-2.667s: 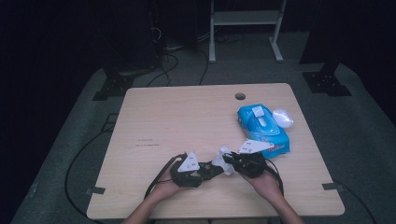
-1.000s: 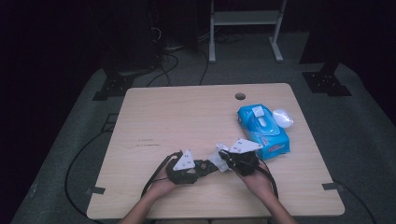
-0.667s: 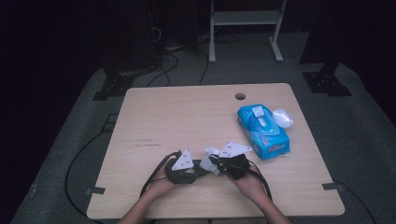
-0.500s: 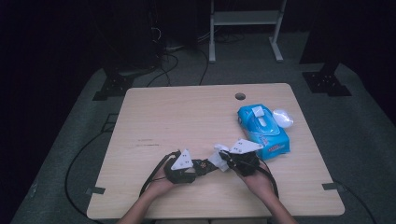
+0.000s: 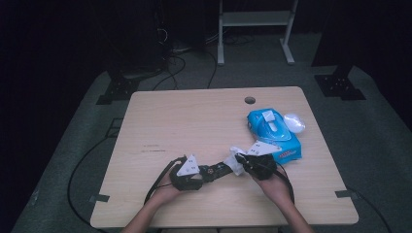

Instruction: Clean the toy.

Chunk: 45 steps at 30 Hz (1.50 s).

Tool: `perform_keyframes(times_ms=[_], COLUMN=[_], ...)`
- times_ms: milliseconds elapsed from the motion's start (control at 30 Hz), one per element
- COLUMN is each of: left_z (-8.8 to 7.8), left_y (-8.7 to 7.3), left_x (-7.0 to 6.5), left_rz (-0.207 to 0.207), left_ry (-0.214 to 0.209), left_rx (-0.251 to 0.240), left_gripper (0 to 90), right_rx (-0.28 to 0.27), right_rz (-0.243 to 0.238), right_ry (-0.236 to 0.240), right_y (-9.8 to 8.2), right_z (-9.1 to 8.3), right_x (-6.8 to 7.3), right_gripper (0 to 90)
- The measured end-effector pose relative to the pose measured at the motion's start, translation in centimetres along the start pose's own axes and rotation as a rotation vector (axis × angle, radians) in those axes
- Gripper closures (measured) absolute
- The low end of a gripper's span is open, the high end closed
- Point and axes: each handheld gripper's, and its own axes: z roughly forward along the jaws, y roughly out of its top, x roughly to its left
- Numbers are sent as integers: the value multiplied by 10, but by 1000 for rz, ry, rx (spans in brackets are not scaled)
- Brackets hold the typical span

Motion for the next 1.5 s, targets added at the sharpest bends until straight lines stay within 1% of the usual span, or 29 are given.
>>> perform_keyframes(times_ms=[100, 133, 267, 300, 333, 400, 433, 467, 500, 567, 633, 733, 767, 833, 867, 900, 933, 967, 1000, 1067, 1133, 1200, 1267, 1333, 1367, 1400, 1433, 1467, 1500], left_z=[0, 0, -1, -1, -1, -1, -1, -1, -1, -1, -1, -1, -1, -1, -1, -1, -1, -1, -1, -1, -1, 0, 0, -1, -1, -1, -1, -1, -1], left_y=[0, 0, -1, -1, -1, -1, -1, -1, -1, -1, -1, -2, -2, -2, -2, -2, -2, -2, -2, -2, -2, -2, -2, -2, -2, -2, -2, -2, -2], left_x=[0, 0, 0, 0, 0, 1, 1, 1, 2, 2, 2, 1, 2, 2, 1, 2, 2, 2, 2, 3, 2, 3, 2, 2, 2, 2, 2, 2, 3], left_rz=[-4, -6, -7, -6, -6, -9, -11, -12, -13, -17, -12, -21, -25, -25, -21, -19, -20, -16, -18, -22, -28, -26, -24, -18, -17, -16, -22, -24, -25], left_ry=[-1, -1, 0, 2, 1, -2, -3, -5, -5, -4, -3, -2, -2, -2, -1, -1, -1, -2, -3, -6, -6, -5, -2, 0, 1, 0, -1, -3, -5], left_rx=[0, 0, 0, -1, 1, 0, 1, -1, -2, -4, -1, -5, -6, -6, -5, -5, -5, -1, -2, -3, -7, -7, -7, -4, -4, 0, -5, -6, -7], left_gripper=[584, 584, 585, 585, 584, 584, 584, 584, 584, 584, 584, 584, 584, 584, 584, 584, 584, 584, 584, 584, 584, 584, 584, 584, 584, 584, 584, 584, 584], right_rx=[2, 4, 11, 11, 7, 8, 5, -3, -10, -23, -42, -41, -29, -17, -18, -21, -21, -11, -5, -22, -41, -55, -50, -29, -22, -25, -9, -3, -11], right_rz=[-12, -9, -30, -30, -18, -3, 20, 51, 69, 78, 88, 57, 47, 36, 48, 52, 63, 67, 82, 135, 143, 128, 94, 66, 65, 77, 83, 93, 118], right_ry=[-16, -13, -6, -7, -14, -52, -58, -49, -44, -28, 15, 69, 72, 66, 64, 50, 22, -18, -33, -16, 4, 34, 59, 50, 38, 27, -10, -18, -8], right_y=[1, 1, 2, 2, 2, 1, -1, -2, -4, -3, -1, 1, 0, -2, -2, -2, -3, -3, -5, -9, -8, -4, -2, -1, -2, -4, -5, -6, -8], right_z=[0, 1, 1, 1, -1, -4, -6, -9, -11, -12, -11, -3, 0, 3, 3, 1, -2, -4, -6, -10, -12, -9, -5, -1, -1, -1, -3, -4, -6], right_x=[3, 4, 8, 6, 2, -6, -11, -16, -18, -19, -14, -2, 1, 2, -2, -6, -10, -15, -20, -28, -26, -19, -11, -8, -10, -13, -18, -21, -25], right_gripper=[853, 852, 853, 853, 853, 852, 852, 852, 852, 852, 852, 851, 850, 851, 851, 851, 851, 851, 851, 851, 851, 851, 850, 850, 851, 851, 851, 851, 851])
